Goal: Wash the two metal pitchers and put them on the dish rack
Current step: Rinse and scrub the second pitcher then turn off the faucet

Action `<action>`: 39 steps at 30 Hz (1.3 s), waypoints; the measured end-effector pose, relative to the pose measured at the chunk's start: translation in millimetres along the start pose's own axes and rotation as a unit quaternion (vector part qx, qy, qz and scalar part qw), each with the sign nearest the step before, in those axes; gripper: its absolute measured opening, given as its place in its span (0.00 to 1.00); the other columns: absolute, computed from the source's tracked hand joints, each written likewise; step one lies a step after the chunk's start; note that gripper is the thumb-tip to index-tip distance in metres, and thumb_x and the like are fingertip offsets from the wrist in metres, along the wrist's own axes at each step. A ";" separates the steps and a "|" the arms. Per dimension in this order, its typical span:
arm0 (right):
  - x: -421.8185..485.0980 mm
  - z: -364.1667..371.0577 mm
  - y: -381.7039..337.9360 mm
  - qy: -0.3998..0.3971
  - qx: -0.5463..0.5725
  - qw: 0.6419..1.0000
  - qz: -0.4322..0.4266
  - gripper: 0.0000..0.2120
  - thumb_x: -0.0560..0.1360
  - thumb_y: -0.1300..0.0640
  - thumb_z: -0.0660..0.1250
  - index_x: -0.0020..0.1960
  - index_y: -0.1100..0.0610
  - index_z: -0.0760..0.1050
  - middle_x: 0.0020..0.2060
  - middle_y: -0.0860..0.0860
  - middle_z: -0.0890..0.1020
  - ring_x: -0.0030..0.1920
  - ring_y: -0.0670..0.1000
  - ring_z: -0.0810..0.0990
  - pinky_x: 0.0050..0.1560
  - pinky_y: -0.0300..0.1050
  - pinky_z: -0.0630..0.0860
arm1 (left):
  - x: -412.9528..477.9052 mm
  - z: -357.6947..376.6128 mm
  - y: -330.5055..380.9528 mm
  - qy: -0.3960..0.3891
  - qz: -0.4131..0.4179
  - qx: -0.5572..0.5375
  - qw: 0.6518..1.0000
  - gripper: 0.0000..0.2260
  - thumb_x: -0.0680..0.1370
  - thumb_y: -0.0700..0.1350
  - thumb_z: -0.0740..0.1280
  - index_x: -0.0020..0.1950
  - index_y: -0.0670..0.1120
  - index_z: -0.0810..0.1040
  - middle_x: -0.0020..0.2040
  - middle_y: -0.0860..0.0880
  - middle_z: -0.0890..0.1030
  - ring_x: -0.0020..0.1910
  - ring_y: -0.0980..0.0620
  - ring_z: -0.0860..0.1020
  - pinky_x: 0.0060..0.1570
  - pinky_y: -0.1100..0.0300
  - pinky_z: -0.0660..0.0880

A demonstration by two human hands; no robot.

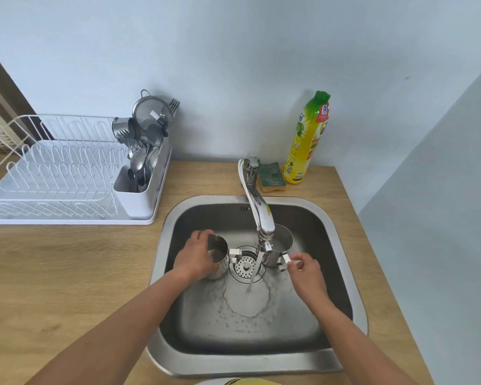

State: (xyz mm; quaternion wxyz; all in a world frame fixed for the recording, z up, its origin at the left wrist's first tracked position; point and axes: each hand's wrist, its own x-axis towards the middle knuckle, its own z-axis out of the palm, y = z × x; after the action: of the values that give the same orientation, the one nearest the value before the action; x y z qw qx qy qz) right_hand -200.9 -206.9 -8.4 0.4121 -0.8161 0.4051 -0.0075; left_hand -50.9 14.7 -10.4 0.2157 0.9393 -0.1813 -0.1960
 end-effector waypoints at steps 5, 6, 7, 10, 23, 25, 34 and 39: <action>5.0 6.8 7.0 -0.032 -0.017 0.999 0.032 0.22 0.77 0.50 0.66 0.69 0.52 0.68 0.65 0.58 0.70 0.64 0.59 0.74 0.65 0.55 0.72 | 14.0 -2.6 -4.1 -0.031 0.020 0.034 0.999 0.38 0.67 0.44 0.75 0.74 0.53 0.62 0.71 0.49 0.64 0.69 0.46 0.68 0.61 0.49 0.74; 5.9 8.6 7.4 -0.037 -0.015 0.999 0.034 0.23 0.77 0.49 0.66 0.70 0.53 0.67 0.66 0.58 0.70 0.65 0.59 0.74 0.65 0.55 0.72 | 17.2 -3.6 -4.2 -0.036 0.017 0.039 0.998 0.39 0.67 0.44 0.75 0.75 0.53 0.62 0.72 0.48 0.63 0.69 0.45 0.67 0.62 0.48 0.74; 6.9 10.2 7.2 -0.039 -0.013 0.999 0.034 0.24 0.77 0.49 0.66 0.71 0.53 0.66 0.67 0.58 0.70 0.65 0.59 0.74 0.65 0.55 0.72 | 20.3 -4.6 -3.9 -0.041 0.016 0.049 0.998 0.39 0.68 0.44 0.75 0.75 0.54 0.61 0.72 0.47 0.63 0.70 0.45 0.66 0.63 0.48 0.73; 10.4 14.3 6.8 -0.042 -0.012 0.998 0.037 0.25 0.77 0.47 0.65 0.71 0.55 0.66 0.66 0.58 0.70 0.63 0.58 0.75 0.64 0.54 0.73 | 28.5 -6.2 -3.1 -0.040 0.018 0.099 0.994 0.40 0.70 0.42 0.72 0.77 0.55 0.58 0.74 0.45 0.60 0.72 0.43 0.62 0.64 0.48 0.72; 36.3 36.1 18.8 -0.051 0.004 0.996 0.076 0.18 0.75 0.44 0.64 0.56 0.57 0.76 0.55 0.59 0.79 0.49 0.60 0.80 0.48 0.48 0.73 | 22.9 6.2 -5.0 0.061 -0.001 0.158 0.986 0.35 0.75 0.46 0.70 0.78 0.53 0.58 0.74 0.42 0.63 0.70 0.42 0.66 0.57 0.50 0.76; 35.0 36.7 18.0 -0.048 0.003 0.996 0.073 0.15 0.75 0.46 0.65 0.50 0.58 0.76 0.51 0.60 0.80 0.43 0.58 0.78 0.43 0.46 0.70 | 22.1 5.5 -4.4 0.063 -0.011 0.164 0.984 0.36 0.74 0.52 0.71 0.78 0.52 0.57 0.71 0.43 0.66 0.67 0.42 0.68 0.55 0.51 0.77; 17.3 35.5 30.8 -0.041 0.064 0.995 0.067 0.08 0.78 0.54 0.62 0.44 0.56 0.74 0.40 0.55 0.81 0.41 0.57 0.79 0.46 0.57 0.79 | 19.4 2.2 3.1 0.075 -0.067 0.197 0.975 0.45 0.69 0.68 0.68 0.79 0.48 0.55 0.68 0.40 0.68 0.66 0.42 0.69 0.55 0.51 0.76; 9.4 31.6 41.7 -0.056 0.079 0.994 0.057 0.08 0.78 0.54 0.62 0.41 0.52 0.75 0.39 0.54 0.82 0.45 0.59 0.82 0.50 0.63 0.81 | 18.5 2.0 5.7 0.062 -0.079 0.178 0.979 0.47 0.69 0.68 0.69 0.79 0.47 0.55 0.68 0.41 0.67 0.66 0.42 0.69 0.53 0.51 0.77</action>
State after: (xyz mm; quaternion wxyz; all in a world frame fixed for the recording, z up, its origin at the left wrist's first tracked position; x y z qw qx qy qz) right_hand -211.0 -206.1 -60.6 0.4974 -0.7557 0.4250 0.0295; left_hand -37.3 1.4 -14.8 0.0398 0.9843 -0.1245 -0.1186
